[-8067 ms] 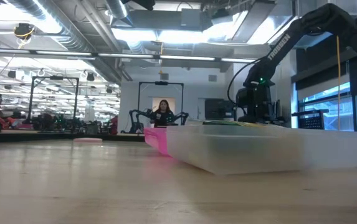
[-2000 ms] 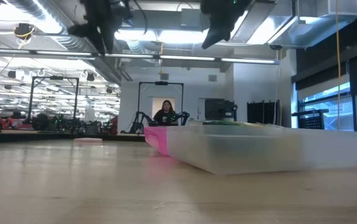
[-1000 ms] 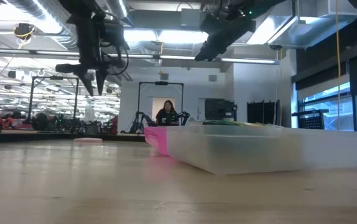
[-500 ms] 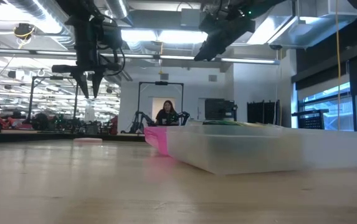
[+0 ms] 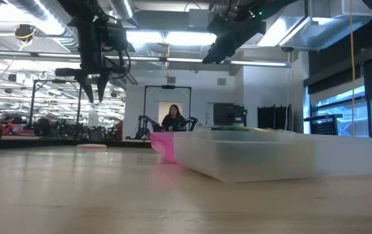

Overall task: Pack school essentials
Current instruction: Put the sticky note into the pink box

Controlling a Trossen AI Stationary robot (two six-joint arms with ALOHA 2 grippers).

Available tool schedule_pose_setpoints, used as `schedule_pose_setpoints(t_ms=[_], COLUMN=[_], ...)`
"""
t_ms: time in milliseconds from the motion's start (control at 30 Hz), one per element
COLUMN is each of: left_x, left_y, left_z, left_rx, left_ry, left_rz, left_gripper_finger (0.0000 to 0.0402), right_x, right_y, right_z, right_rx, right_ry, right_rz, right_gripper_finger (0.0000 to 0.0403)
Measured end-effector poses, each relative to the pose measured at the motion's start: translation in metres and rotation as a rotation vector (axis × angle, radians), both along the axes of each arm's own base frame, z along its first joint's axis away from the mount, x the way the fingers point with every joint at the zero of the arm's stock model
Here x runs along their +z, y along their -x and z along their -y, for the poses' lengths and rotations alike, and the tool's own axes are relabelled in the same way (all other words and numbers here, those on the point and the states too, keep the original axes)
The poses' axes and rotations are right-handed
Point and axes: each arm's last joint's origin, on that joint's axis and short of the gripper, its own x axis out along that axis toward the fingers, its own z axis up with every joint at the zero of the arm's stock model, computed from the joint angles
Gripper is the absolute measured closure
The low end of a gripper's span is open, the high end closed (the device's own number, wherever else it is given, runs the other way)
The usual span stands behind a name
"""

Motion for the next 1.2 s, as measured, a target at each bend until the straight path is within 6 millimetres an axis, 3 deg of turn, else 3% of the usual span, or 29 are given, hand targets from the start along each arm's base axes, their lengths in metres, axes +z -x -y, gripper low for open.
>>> schedule_pose_setpoints(t_ms=[133,267,733,1000,1200], left_x=[0.0,0.0,0.001,0.0,-0.019], left_y=[-0.001,-0.001,0.001,0.007,0.01], left_z=[-0.001,-0.001,-0.002,-0.006,-0.024], left_rx=[-0.001,-0.006,0.017,0.02,0.051], left_ry=[-0.009,-0.014,-0.061,-0.053,0.017], left_rz=[0.01,0.009,-0.05,-0.073,-0.109], left_gripper_finger=[0.0302,0.0269,0.0013,0.0004,0.0007], right_x=[0.0,0.0,0.0,0.0,0.0], right_y=[0.0,0.0,0.0,0.0,0.0], right_z=[0.0,0.0,0.0,0.0,0.0], right_rx=[0.0,-0.001,-0.001,-0.001,0.0], right_ry=[0.0,0.0,0.0,0.0,-0.001], right_rz=[0.0,-0.001,-0.001,-0.001,-0.001], right_gripper_finger=[0.0387,0.0387,0.0387,0.0387,0.0387])
